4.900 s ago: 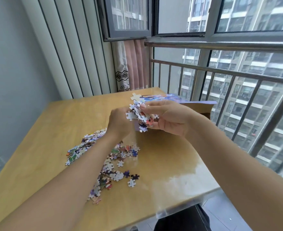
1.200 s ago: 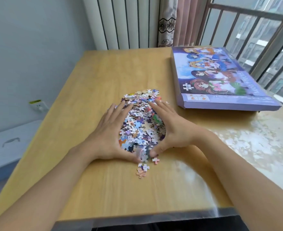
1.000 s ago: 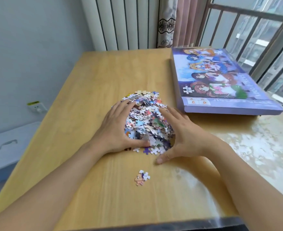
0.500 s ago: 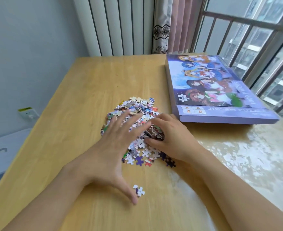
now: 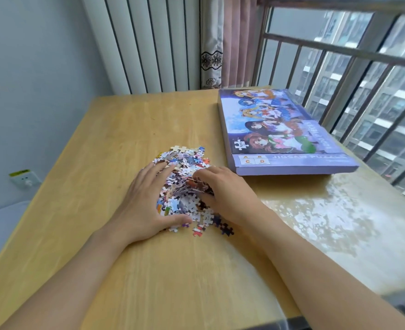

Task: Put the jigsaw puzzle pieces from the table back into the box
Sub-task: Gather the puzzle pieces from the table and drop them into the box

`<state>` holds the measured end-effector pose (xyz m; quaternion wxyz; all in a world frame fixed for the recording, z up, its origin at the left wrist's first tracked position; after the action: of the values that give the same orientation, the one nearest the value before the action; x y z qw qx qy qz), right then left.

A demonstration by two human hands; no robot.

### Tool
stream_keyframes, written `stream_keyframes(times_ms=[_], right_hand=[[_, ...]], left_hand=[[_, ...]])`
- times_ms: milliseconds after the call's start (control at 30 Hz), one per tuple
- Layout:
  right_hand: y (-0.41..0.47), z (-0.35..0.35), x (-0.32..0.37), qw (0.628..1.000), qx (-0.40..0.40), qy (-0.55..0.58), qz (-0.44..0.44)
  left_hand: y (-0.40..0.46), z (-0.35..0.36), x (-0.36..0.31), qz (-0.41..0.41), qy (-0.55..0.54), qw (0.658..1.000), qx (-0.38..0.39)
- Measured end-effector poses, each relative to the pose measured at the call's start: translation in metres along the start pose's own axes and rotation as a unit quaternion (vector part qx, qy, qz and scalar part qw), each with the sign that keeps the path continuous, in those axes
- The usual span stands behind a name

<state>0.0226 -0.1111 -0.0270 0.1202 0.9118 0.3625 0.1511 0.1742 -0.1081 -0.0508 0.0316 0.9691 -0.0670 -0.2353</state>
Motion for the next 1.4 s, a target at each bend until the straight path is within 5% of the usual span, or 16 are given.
stream_keyframes(times_ms=[233,333,533,700,867,1000,1167,1267,1400], right_hand=[[-0.017,-0.022,-0.025,0.985,-0.094,0.123,0.077],[-0.031,-0.033,-0.038,0.923,-0.175,0.314,0.141],[-0.063,-0.029,-0.042,0.808,-0.120,0.532,0.222],[-0.102,-0.028,-0.058,0.767,-0.127,0.561,0.283],[-0.141,-0.036,-0.077,0.760,-0.129,0.542,0.333],[-0.160,-0.041,-0.089,0.730,-0.140,0.558,0.368],[-0.151,-0.065,-0.096,0.655,-0.198,0.625,0.375],[-0.133,-0.094,-0.105,0.586,-0.260,0.664,0.386],[-0.113,-0.126,-0.115,0.561,-0.291,0.662,0.403]], left_hand=[[-0.007,-0.035,-0.009,0.016,-0.159,0.982,-0.104],[-0.006,-0.048,-0.024,0.024,-0.202,0.972,-0.115],[0.036,-0.053,-0.074,0.037,-0.138,0.987,-0.068],[0.056,0.007,-0.130,0.134,0.020,0.990,0.046],[0.072,0.032,-0.164,0.171,0.060,0.983,0.025],[0.085,0.011,-0.163,0.114,-0.061,0.991,-0.045],[0.100,-0.038,-0.183,0.064,-0.246,0.961,-0.109],[0.106,-0.056,-0.202,0.076,-0.274,0.954,-0.095],[0.103,-0.068,-0.215,0.081,-0.281,0.953,-0.086]])
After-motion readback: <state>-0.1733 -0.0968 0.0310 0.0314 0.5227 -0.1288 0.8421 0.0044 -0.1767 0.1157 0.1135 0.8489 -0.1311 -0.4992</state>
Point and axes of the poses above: each hand's wrist, its own y-axis towards the middle knuckle, its own z-axis out of the palm, x = y × z, the point moved 10 cm from there along y, towards the middle knuckle, and after that the axes turned 15 degrees about -z, right-handed, at the moved point
